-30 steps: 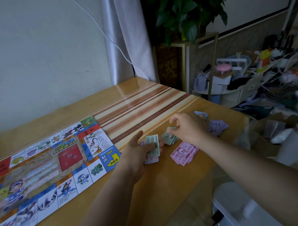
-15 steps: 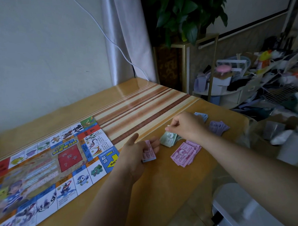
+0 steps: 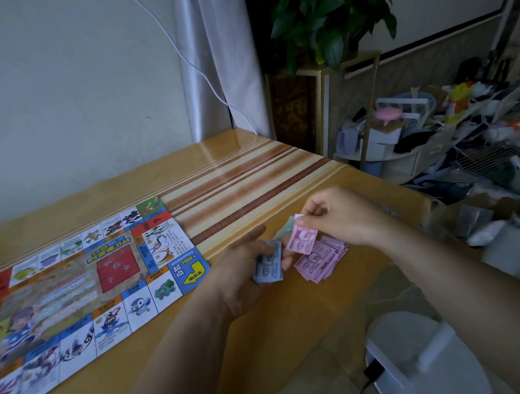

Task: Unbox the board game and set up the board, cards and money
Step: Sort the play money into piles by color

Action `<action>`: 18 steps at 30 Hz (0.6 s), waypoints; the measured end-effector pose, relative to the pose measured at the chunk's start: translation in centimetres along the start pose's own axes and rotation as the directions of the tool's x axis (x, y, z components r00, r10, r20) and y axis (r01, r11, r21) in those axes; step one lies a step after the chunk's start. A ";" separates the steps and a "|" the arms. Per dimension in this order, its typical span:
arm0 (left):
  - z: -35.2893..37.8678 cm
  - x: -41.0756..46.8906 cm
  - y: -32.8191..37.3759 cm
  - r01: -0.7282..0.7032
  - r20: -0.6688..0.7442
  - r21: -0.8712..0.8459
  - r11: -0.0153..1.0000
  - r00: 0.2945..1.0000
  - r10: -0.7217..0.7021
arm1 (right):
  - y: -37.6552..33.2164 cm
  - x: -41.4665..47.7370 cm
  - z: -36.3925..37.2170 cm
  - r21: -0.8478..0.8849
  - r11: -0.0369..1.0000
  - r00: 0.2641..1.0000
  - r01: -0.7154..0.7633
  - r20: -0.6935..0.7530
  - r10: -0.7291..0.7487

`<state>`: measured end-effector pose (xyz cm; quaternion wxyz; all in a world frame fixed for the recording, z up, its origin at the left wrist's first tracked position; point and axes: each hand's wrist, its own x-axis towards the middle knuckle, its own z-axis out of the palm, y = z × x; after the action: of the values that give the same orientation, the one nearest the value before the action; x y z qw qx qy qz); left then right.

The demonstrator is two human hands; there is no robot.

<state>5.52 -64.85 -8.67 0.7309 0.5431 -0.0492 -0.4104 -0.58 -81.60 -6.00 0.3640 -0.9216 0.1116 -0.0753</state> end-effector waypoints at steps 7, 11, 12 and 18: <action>-0.7 0.0 -0.3 -0.054 -0.069 0.108 0.993 0.996 0.062 | 2.2 -2.2 2.0 -0.474 0.879 0.993 -0.053 -0.122 -0.006; -0.1 0.0 -0.6 -0.069 0.026 0.220 0.973 0.998 0.065 | 1.4 -2.5 1.6 -0.176 0.984 0.973 0.024 -0.220 -0.063; 0.3 0.0 -0.6 -0.078 0.049 0.254 0.964 0.997 0.068 | 0.9 -2.4 1.6 -0.029 0.999 0.987 0.037 -0.156 -0.041; 1.0 0.1 -0.3 -0.020 0.074 0.244 0.970 0.997 0.002 | 0.6 -1.3 1.1 0.137 0.990 0.999 0.029 0.008 -0.031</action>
<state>4.95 -65.69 -8.56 0.6583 0.6134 -0.1289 -0.4168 -1.72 -80.97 -7.28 0.4259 -0.8964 0.0904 -0.0835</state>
